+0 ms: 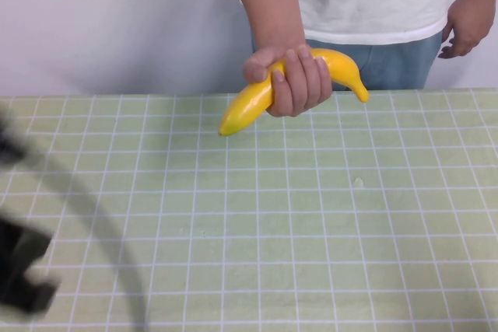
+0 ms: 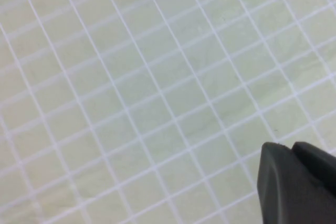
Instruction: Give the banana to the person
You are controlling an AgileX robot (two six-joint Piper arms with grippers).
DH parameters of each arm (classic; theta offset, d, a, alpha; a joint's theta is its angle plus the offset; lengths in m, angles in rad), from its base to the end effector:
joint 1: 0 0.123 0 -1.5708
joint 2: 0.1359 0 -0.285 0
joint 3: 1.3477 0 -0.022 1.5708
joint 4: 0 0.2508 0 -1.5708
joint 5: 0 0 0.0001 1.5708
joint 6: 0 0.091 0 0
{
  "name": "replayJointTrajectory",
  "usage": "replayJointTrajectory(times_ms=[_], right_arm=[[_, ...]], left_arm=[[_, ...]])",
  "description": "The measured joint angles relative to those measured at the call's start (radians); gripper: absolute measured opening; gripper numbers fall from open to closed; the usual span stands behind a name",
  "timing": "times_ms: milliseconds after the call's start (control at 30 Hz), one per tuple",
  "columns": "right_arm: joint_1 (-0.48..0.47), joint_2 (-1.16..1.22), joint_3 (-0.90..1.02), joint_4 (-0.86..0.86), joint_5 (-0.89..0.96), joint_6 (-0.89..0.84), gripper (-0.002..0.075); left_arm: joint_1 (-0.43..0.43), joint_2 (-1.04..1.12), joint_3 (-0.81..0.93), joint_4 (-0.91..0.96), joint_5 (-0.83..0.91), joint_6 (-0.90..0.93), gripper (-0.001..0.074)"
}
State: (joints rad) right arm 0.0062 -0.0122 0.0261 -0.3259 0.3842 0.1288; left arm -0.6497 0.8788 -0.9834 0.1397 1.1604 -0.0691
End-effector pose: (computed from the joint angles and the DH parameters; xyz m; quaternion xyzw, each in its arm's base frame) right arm 0.0522 -0.0106 0.1723 -0.0367 0.8011 -0.0982 0.5893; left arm 0.1208 -0.0772 0.3602 0.2800 0.9106 -0.0391 0.3013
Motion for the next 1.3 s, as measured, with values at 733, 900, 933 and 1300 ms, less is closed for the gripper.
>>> replayJointTrajectory(times_ms=[733, 900, 933, 1300], right_arm=[[0.000, 0.000, 0.000, 0.000, 0.000, 0.000, -0.0009], [0.000, 0.000, 0.000, 0.000, 0.000, 0.000, -0.0008], [0.000, 0.000, 0.000, 0.000, 0.000, 0.000, -0.0009], [0.000, 0.000, 0.000, 0.000, 0.000, 0.000, -0.0009]], left_arm=[[0.000, -0.393, 0.291, 0.008, -0.152, -0.131, 0.0003], [0.000, -0.393, 0.293, 0.086, -0.239, -0.131, 0.0003], [0.000, -0.393, 0.298, 0.104, -0.266, -0.134, 0.0003], [0.245, -0.524, 0.495, -0.055, -0.791, 0.137, -0.0001]])
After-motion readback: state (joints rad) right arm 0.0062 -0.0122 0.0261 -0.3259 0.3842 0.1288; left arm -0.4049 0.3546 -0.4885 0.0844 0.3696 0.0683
